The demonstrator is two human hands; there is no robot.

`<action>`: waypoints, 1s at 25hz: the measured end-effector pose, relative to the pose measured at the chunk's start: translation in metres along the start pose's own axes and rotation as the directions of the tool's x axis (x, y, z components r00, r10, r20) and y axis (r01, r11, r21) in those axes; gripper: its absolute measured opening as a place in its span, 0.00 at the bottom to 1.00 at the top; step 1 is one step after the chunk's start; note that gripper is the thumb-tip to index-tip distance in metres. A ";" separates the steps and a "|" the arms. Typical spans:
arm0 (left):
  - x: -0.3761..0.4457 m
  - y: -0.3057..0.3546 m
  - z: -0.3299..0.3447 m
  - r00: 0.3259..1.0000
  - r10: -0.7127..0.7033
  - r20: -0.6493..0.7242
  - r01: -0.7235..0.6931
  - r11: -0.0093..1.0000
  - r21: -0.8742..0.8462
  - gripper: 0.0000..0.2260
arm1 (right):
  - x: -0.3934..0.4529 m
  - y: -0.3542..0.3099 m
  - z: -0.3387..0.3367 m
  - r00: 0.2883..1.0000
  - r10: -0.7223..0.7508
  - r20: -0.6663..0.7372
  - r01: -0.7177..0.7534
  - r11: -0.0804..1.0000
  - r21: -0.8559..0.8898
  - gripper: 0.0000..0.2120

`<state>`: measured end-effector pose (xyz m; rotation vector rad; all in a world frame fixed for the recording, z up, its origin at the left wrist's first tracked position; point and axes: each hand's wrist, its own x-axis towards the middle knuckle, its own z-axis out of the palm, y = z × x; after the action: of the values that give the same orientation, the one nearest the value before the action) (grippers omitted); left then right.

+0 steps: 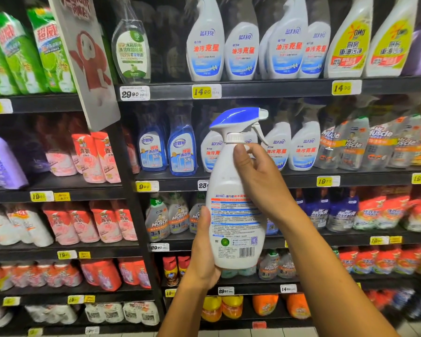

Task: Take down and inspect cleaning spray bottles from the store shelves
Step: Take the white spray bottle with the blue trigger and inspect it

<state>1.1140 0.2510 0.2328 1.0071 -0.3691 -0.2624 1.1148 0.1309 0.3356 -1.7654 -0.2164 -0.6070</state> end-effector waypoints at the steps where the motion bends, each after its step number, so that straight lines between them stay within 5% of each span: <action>1: -0.001 0.001 0.000 1.000 -0.007 0.004 0.007 1.000 -0.005 0.27 | -0.002 0.003 -0.002 1.000 -0.005 0.006 0.005 1.000 0.030 0.16; 10: -0.004 0.001 0.003 0.999 -0.027 -0.040 0.033 0.990 0.140 0.26 | -0.013 0.017 -0.004 0.999 0.032 -0.014 -0.031 0.997 0.067 0.12; 13: -0.009 -0.001 -0.002 1.000 -0.008 -0.025 0.013 0.975 0.224 0.21 | -0.022 0.023 0.002 0.998 0.047 -0.032 -0.045 0.997 0.059 0.18; 16: -0.013 -0.001 -0.004 0.997 -0.049 -0.062 0.057 0.989 0.133 0.31 | -0.027 0.024 -0.003 0.999 0.035 0.021 -0.036 0.998 0.053 0.18; 21: -0.018 0.004 -0.006 0.998 -0.055 -0.007 0.054 0.996 -0.067 0.23 | -0.032 0.023 -0.008 0.990 0.053 0.127 -0.078 0.977 0.198 0.13; 25: -0.017 0.002 -0.005 0.997 -0.019 -0.080 0.014 0.998 -0.057 0.23 | -0.041 0.024 0.003 0.990 0.081 0.113 -0.100 0.980 0.174 0.14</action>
<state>1.1006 0.2620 0.2287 0.9624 -0.2785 -0.2452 1.0913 0.1341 0.2941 -1.6246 -0.2545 -0.4156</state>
